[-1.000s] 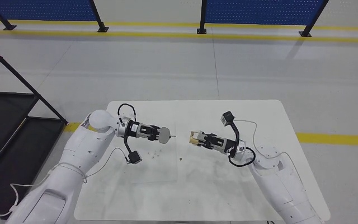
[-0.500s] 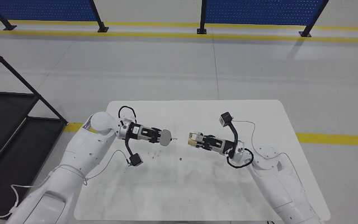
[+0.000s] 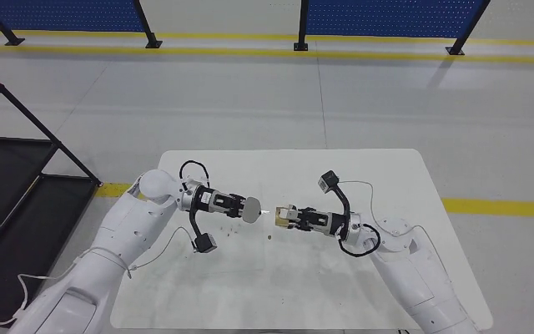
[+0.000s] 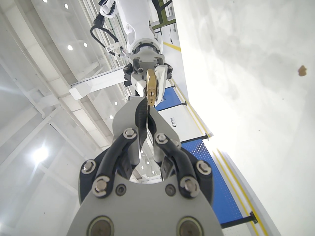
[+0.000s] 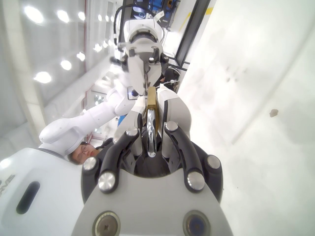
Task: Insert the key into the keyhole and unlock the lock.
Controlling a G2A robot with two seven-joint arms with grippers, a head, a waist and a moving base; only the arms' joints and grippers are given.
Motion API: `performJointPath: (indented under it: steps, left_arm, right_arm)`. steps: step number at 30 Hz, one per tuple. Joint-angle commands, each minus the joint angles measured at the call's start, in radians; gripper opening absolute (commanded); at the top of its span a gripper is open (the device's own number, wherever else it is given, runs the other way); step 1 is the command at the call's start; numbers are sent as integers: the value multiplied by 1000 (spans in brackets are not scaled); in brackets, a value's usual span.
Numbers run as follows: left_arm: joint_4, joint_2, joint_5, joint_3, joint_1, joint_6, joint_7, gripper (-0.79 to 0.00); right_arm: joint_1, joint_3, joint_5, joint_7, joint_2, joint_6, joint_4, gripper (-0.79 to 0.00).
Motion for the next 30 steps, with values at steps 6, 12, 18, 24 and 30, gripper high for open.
performJointPath:
  steps: [6,12,18,24,30]
  left_arm:
    - [-8,5,-41,18,1,-1,2,-785]
    - [-9,8,-70,35,-3,-6,6,-785]
    - [-11,11,-84,46,-5,-6,6,-785]
    - [-7,13,-93,59,-10,-3,3,-785]
    - [-3,15,-102,69,-15,-1,1,-785]
  right_arm:
    - [1,-5,32,-2,-2,-22,2,-785]
    - [5,-14,59,13,-4,-33,8,-785]
    - [7,-19,70,13,-5,-37,10,-785]
    - [8,-23,71,14,-5,-38,6,-785]
    - [8,-27,74,17,-4,-39,4,-785]
